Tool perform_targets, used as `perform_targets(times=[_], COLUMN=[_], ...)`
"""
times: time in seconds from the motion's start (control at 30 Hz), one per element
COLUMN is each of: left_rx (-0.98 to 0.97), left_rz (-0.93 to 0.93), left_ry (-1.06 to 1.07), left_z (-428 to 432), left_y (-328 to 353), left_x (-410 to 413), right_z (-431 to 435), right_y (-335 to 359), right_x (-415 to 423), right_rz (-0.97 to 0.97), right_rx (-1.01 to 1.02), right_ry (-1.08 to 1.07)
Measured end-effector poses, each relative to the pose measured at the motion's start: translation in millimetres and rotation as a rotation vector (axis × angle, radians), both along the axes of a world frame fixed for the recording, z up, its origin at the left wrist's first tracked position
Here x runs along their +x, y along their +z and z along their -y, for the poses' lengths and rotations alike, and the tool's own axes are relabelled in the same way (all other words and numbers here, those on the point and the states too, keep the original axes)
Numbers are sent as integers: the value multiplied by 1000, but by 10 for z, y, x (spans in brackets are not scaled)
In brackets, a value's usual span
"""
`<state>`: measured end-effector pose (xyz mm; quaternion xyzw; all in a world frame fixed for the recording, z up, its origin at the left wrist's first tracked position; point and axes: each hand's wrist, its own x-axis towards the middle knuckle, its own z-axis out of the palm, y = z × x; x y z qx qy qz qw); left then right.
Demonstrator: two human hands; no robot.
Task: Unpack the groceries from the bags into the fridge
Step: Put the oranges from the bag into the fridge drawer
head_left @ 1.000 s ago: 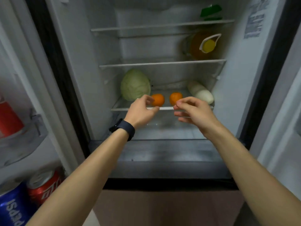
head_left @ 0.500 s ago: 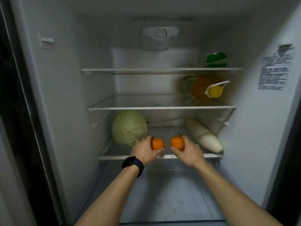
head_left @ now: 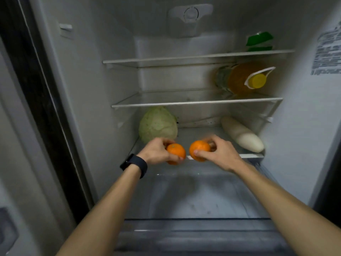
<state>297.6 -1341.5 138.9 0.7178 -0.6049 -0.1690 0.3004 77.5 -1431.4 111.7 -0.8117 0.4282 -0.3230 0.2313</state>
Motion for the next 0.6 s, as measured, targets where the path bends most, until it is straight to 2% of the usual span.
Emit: perform_targets(times=[0.17,0.3,0.47,0.6], left_rx=[292,401,426,436], left_rz=[224,266,416,374], left_ry=[-71,-57,-22,12], left_z=[-202,-113,103,242], left_y=[-204,-609,-836,-1067], left_x=[146,269,437,509], right_z=[-248,-213,-51,37], right_y=[-82,-333,-556,-868], right_x=[347,592,851,982], right_rz=[-462,-743,-766,-729], right_rx=[38,44,160,195], right_ry=[140,168,121,113])
